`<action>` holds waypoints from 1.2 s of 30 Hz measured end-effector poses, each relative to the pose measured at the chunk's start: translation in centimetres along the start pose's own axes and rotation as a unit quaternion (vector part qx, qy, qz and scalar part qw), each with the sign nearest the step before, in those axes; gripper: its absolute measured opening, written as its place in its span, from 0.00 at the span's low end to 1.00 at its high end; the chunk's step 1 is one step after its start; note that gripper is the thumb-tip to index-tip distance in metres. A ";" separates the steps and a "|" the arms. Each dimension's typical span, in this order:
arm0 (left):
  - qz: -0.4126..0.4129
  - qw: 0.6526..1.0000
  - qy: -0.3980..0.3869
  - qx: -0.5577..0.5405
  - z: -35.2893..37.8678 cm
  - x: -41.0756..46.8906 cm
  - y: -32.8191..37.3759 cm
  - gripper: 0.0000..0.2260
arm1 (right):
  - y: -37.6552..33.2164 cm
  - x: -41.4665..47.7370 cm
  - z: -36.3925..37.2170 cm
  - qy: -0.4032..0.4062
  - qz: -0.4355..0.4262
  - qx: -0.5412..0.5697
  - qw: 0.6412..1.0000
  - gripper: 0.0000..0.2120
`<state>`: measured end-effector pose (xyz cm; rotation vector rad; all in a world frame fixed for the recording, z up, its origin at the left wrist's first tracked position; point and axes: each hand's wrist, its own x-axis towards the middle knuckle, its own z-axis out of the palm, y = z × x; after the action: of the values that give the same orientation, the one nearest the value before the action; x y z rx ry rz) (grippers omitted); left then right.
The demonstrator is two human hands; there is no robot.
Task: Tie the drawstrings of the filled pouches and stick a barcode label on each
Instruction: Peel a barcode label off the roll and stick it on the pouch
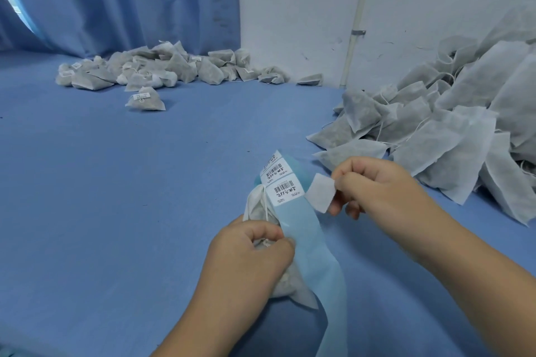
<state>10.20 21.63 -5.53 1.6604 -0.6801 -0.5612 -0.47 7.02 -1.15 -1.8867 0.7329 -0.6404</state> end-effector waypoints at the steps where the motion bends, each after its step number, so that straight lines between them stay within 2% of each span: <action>1: -0.003 1.000 -0.001 -0.002 0.0 0.0 0.0 0.09 | 0.3 0.2 -0.2 0.010 0.011 0.020 1.000 0.13; 5: -0.002 1.000 -0.003 0.005 0.0 0.0 0.1 0.11 | 0.8 1.4 -0.9 0.070 0.033 0.085 0.993 0.10; 8: -0.006 1.000 -0.007 0.014 0.0 0.1 0.0 0.12 | 0.1 3.2 -0.7 0.089 0.050 0.086 0.991 0.09; 10: -0.007 1.000 -0.003 0.016 0.0 0.2 -0.1 0.13 | -1.1 4.4 -0.1 0.059 0.061 0.064 0.994 0.09; 14: -0.003 1.000 0.000 0.015 0.0 0.5 -0.1 0.14 | -2.6 5.7 0.8 -0.051 0.080 -0.005 0.995 0.11; 18: -0.002 1.000 -0.002 0.011 -0.2 0.6 -0.1 0.12 | -1.7 5.0 1.0 -0.128 0.075 -0.020 0.989 0.09; 23: -0.060 0.996 -0.043 -0.056 -1.5 0.8 -0.1 0.09 | -0.7 5.2 1.8 -0.164 0.006 -0.085 0.983 0.09; 26: -0.083 0.992 -0.080 -0.050 -2.8 1.0 -0.1 0.10 | -0.4 5.6 2.4 -0.198 -0.013 -0.132 0.971 0.08; 28: -0.087 0.992 -0.092 -0.030 -3.6 1.2 0.0 0.10 | 0.0 5.5 2.7 -0.187 -0.026 -0.147 0.971 0.08; 31: -0.069 0.994 -0.090 -0.011 -4.1 1.7 0.5 0.10 | 0.9 5.3 3.1 -0.129 -0.033 -0.064 0.989 0.10; 33: -0.055 0.994 -0.094 -0.010 -4.0 2.2 1.4 0.09 | 1.2 5.3 3.6 -0.078 0.001 0.081 0.994 0.11; 36: -0.047 0.992 -0.113 0.020 -3.7 3.4 2.6 0.09 | 1.5 5.7 5.1 -0.039 0.062 0.311 0.948 0.11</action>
<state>14.86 21.52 -2.30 1.6886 -0.7836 -0.8161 6.66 5.45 -3.83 -1.2656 0.5135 -0.6228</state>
